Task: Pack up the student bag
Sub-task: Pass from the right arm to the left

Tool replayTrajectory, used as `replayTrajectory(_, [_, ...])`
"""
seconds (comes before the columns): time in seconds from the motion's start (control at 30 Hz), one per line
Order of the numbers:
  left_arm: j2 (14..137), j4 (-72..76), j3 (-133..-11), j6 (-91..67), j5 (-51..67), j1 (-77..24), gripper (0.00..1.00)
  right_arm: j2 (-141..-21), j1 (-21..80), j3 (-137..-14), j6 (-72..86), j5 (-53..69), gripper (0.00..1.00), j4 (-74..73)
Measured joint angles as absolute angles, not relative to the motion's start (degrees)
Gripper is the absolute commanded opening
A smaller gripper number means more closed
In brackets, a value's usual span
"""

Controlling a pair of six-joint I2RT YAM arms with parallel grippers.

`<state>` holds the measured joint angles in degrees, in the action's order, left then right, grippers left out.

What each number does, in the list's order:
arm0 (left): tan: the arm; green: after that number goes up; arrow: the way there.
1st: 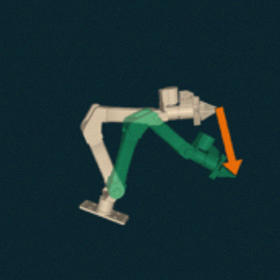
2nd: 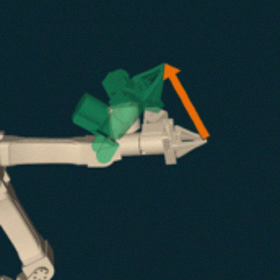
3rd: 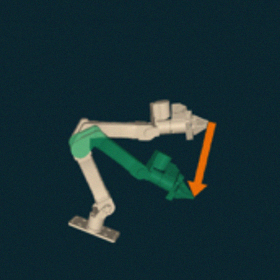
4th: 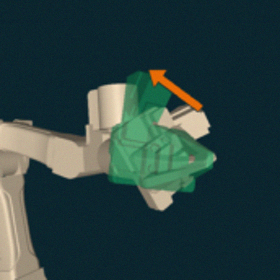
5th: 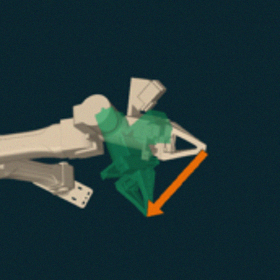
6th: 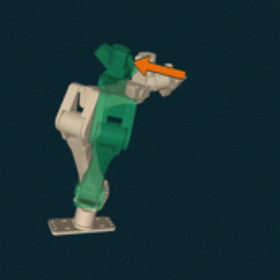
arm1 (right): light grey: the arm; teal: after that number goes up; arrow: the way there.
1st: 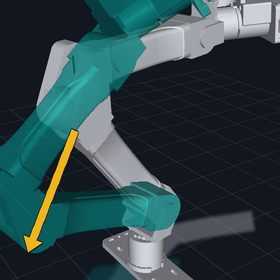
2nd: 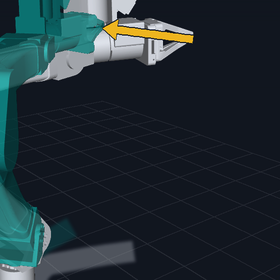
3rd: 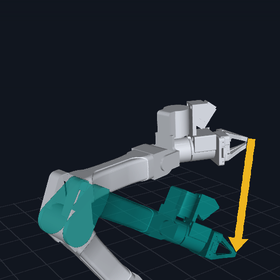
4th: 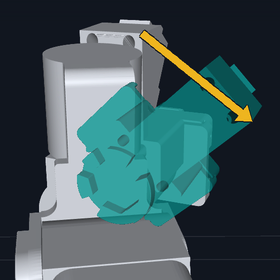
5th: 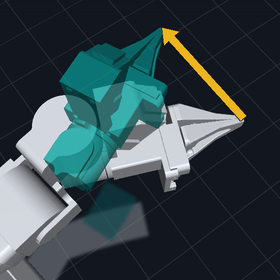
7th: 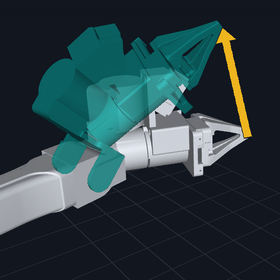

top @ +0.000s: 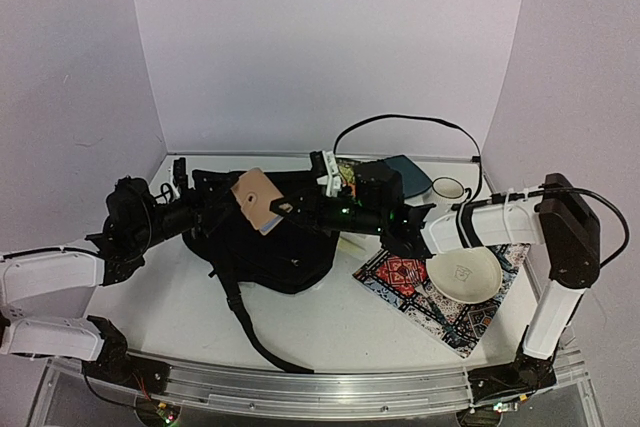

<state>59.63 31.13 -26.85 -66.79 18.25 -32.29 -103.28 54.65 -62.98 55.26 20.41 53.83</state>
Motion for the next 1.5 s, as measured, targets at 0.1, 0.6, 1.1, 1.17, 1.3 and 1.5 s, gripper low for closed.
replayTrajectory(0.1, [60.63, 33.32, -26.85, -67.67, 19.53, -32.29, 0.93, -103.28, 54.65, -62.42, 56.59, 20.87, 0.0, 55.72])
replayTrajectory(0.6, [64.05, 39.46, -26.33, -71.0, 21.46, -34.83, 0.65, -103.28, 54.65, -62.06, 61.52, 23.24, 0.0, 62.25])
replayTrajectory(1.1, [63.02, 42.73, -26.33, -72.19, 21.89, -34.83, 0.58, -105.85, 54.56, -62.06, 64.33, 26.32, 0.0, 65.19])
replayTrajectory(1.17, [62.55, 42.7, -26.33, -72.31, 21.87, -34.83, 0.51, -105.97, 54.52, -62.06, 64.55, 26.61, 0.01, 65.77])
replayTrajectory(1.3, [62.3, 42.67, -26.33, -72.64, 21.78, -34.81, 0.35, -105.97, 54.5, -62.06, 64.6, 27.05, 0.06, 66.93])
replayTrajectory(1.5, [62.12, 42.69, -25.53, -73.07, 21.13, -34.83, 0.11, -105.97, 54.5, -62.07, 64.0, 27.46, 0.21, 67.52])
